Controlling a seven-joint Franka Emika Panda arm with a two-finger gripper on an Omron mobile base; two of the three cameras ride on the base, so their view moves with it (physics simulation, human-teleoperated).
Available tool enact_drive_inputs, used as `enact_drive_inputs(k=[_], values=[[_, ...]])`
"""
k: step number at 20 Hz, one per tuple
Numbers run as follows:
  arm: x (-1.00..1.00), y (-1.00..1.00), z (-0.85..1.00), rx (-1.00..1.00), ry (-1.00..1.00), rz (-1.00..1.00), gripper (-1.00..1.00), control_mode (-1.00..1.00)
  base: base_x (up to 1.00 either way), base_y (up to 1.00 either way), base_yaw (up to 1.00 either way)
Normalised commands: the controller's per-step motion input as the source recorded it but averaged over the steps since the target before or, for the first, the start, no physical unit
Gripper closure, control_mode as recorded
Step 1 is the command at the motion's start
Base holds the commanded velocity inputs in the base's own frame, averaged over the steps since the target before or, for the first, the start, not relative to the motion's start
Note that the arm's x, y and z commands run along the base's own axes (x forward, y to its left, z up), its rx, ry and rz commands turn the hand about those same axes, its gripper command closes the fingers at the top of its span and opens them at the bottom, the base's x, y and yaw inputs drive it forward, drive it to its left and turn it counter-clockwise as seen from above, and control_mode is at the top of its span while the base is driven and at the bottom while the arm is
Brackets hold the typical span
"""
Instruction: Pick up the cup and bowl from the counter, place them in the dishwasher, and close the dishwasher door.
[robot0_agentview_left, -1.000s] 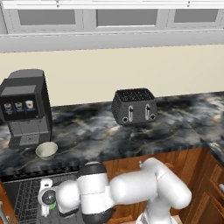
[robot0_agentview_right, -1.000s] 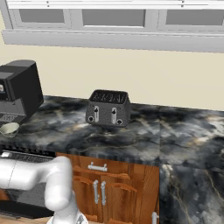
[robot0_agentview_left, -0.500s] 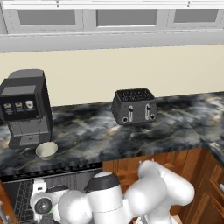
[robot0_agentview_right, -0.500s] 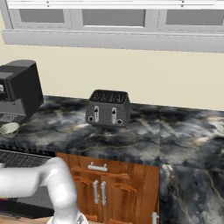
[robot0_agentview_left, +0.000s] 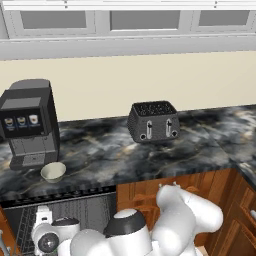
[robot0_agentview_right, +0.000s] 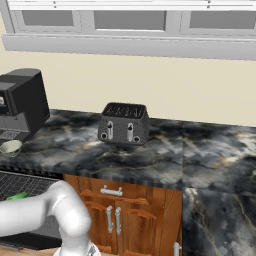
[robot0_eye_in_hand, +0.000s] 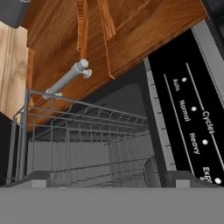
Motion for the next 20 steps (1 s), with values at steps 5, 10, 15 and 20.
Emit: enact_drive_inputs(k=[5, 10, 15, 20], values=[[0.00, -0.01, 0.16, 0.00, 0.00, -0.03, -1.00, -1.00, 0.00, 0.00, 0.00], [0.09, -0.02, 0.18, -0.10, 0.01, -0.03, -1.00, -1.00, 0.00, 0.00, 0.00], [0.10, 0.00, 0.19, -0.24, 0.04, -0.03, -1.00, -1.00, 0.00, 0.00, 0.00], [0.02, -0.01, 0.37, -0.16, 0.01, 0.00, -1.00, -1.00, 0.00, 0.00, 0.00]])
